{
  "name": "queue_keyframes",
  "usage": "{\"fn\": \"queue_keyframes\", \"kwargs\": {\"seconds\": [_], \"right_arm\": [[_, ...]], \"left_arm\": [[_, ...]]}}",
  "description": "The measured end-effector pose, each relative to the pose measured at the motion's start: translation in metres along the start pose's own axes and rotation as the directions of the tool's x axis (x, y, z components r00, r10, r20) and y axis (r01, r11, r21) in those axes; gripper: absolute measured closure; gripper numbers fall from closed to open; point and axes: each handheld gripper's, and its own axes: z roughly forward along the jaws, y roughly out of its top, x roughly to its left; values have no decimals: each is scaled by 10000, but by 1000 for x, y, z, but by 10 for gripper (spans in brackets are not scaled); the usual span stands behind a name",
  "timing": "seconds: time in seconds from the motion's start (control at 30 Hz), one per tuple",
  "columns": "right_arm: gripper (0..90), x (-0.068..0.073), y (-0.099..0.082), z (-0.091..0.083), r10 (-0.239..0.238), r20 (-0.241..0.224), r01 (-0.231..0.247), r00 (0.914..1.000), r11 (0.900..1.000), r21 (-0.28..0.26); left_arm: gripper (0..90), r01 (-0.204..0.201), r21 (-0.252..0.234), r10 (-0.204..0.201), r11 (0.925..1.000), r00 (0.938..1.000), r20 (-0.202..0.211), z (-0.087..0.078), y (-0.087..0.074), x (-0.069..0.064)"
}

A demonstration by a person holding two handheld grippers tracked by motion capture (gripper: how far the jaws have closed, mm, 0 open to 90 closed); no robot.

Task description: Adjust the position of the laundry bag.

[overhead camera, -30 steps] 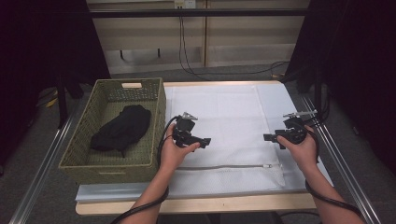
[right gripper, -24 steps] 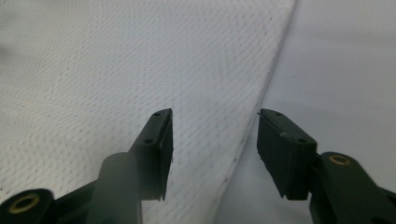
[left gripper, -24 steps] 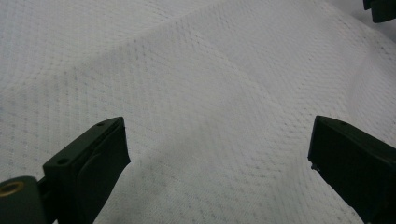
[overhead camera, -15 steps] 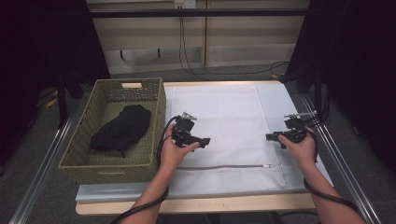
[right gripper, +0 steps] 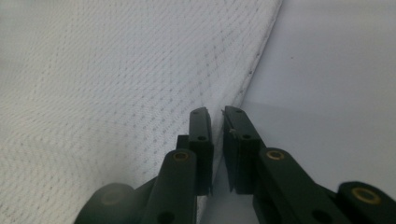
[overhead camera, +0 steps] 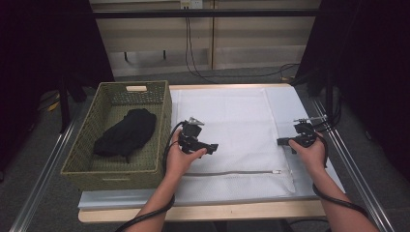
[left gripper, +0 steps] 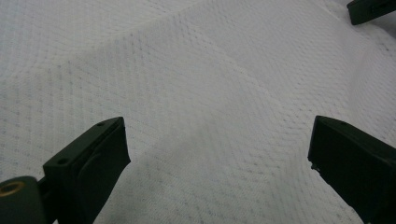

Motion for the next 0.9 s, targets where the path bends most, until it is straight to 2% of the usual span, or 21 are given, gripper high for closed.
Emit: {"fn": "queue_keyframes", "kwargs": {"seconds": [0.1,0.23,0.7,0.77,0.83,0.9], "right_arm": [[896,0,0,0,187,-230,-184,9996,9998,105],[900,0,0,0,274,-364,-271,9990,9996,72],[900,-6,1,-6,445,-449,-446,9980,9990,-18],[900,-8,0,-8,506,-405,-507,9979,9987,-10],[900,-8,0,-9,609,-357,-609,9975,9981,-10],[900,-10,-1,-10,567,-379,-569,9977,9984,-47]], "left_arm": [[48,49,-44,-49,10000,10000,-37,0,0,0],[48,52,-59,-52,10000,10000,14,1,0,0],[48,13,74,-14,10000,10000,55,2,-1,0],[48,128,32,-128,9999,9999,104,4,-1,-1],[48,53,179,-55,9998,9999,119,4,-1,-2],[48,71,71,-72,9999,9998,161,5,0,-2]]}}
